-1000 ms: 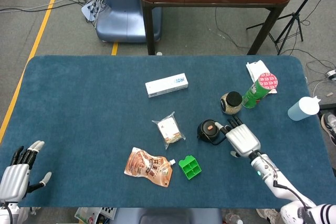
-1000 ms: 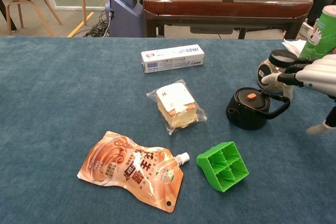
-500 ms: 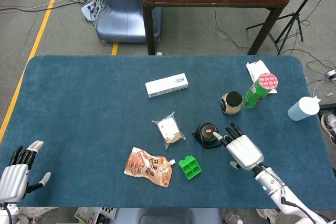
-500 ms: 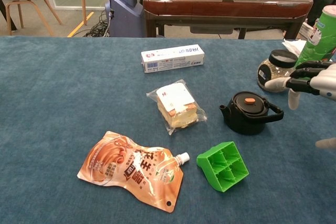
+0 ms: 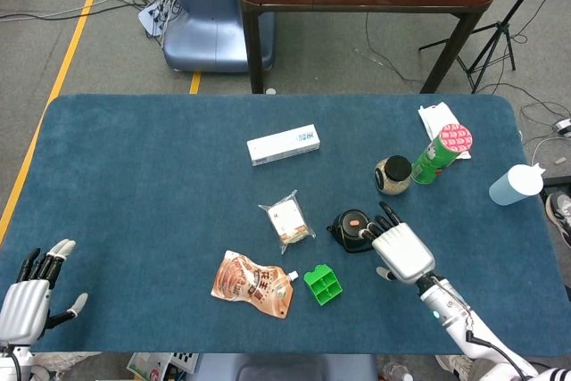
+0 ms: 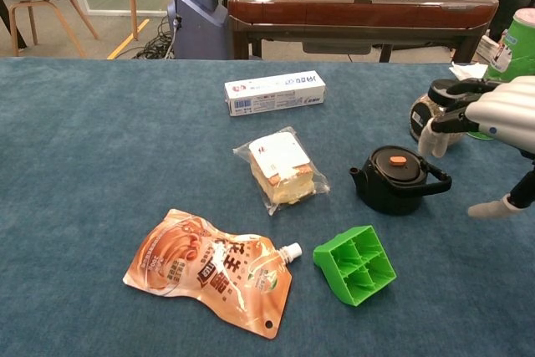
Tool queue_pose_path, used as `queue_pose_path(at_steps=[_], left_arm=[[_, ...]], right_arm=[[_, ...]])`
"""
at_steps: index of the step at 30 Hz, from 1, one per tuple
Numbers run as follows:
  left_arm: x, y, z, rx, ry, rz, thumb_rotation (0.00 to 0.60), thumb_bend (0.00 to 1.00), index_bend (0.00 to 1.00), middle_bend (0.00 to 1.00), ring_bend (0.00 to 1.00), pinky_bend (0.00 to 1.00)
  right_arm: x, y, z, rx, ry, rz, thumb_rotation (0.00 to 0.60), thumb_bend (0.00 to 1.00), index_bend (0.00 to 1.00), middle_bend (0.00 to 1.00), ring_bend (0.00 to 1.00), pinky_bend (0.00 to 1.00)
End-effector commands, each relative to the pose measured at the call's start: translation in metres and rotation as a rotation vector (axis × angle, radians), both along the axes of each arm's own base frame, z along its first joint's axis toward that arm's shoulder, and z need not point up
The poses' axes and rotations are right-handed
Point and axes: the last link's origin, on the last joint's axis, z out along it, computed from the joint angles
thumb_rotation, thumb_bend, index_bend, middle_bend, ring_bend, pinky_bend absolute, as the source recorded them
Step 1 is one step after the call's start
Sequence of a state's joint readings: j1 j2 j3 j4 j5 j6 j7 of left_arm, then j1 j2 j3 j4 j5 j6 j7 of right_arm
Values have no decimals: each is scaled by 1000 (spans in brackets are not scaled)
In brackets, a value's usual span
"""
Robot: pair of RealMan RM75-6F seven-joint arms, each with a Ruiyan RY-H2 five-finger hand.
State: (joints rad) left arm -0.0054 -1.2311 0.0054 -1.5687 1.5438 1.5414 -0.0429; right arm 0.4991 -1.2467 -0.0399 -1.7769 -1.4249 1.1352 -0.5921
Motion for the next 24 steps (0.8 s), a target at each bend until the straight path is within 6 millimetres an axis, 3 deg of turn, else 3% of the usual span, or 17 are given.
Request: queue_pose_path(at_steps=[1,24], left_arm=[[0,0,-1,-3,-1,0,600,247,92,86,124,0],[-4,0,-2,-10,-9,9,600,247,92,86,124,0]], right_arm=[[2,-2,-4,-4,3,-13,600,115,399,370,289,52],[9,2,-35,12,46,-58,600,114,399,399,295,52]])
